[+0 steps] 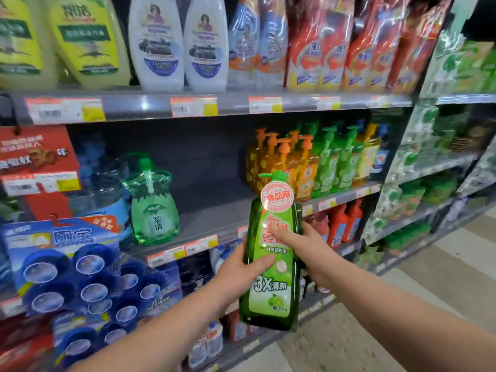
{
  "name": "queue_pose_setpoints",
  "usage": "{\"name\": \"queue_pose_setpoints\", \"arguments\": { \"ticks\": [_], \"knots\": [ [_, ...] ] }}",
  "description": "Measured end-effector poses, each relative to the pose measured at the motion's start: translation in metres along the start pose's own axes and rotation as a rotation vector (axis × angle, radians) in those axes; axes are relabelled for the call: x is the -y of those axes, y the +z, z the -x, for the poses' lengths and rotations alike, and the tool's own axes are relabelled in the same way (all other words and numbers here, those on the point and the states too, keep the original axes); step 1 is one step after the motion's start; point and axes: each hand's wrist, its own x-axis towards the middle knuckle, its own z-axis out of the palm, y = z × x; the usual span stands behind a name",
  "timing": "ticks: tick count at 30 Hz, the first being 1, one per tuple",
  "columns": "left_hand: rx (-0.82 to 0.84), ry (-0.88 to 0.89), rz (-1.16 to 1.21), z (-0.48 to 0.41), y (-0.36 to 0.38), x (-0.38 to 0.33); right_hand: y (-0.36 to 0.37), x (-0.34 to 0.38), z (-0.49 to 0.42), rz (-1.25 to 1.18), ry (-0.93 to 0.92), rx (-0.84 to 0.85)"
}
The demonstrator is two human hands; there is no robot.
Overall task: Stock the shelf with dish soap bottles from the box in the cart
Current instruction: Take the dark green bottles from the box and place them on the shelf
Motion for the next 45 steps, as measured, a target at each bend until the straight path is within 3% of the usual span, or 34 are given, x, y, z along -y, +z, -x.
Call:
{"name": "queue_pose_setpoints", "arguments": {
  "ticks": [5, 13, 24, 30, 41, 45],
  "knots": [
    [-0.164, -0.013, 0.019, -0.035, 0.010, -0.008, -0.012, 0.013, -0.059, 0.025, 0.023, 0.224],
    [-0.383, -0.035, 0.029, -0.067, -0.020, -0.006, 0.025, 0.008, -0.134, 0.044, 0.042, 0.411],
    [-0.441, 0.016, -0.052, -0.141, -0.108, -0.005, 0.087, 0.032, -0.229, 0.186, -0.118, 0.474],
    [-0.482, -0.001, -0.034, -0.161, -0.131, 0.002, 0.108, 0.028, -0.257, 0.223, -0.107, 0.500],
    [-0.719, 0.013, 0.002, -0.194, -0.146, 0.016, 0.123, 0.024, -0.293, 0.320, -0.186, 0.596],
    [-0.781, -0.005, -0.112, -0.201, -0.143, 0.014, 0.122, 0.019, -0.301, 0.311, -0.208, 0.626]
  ]
}}
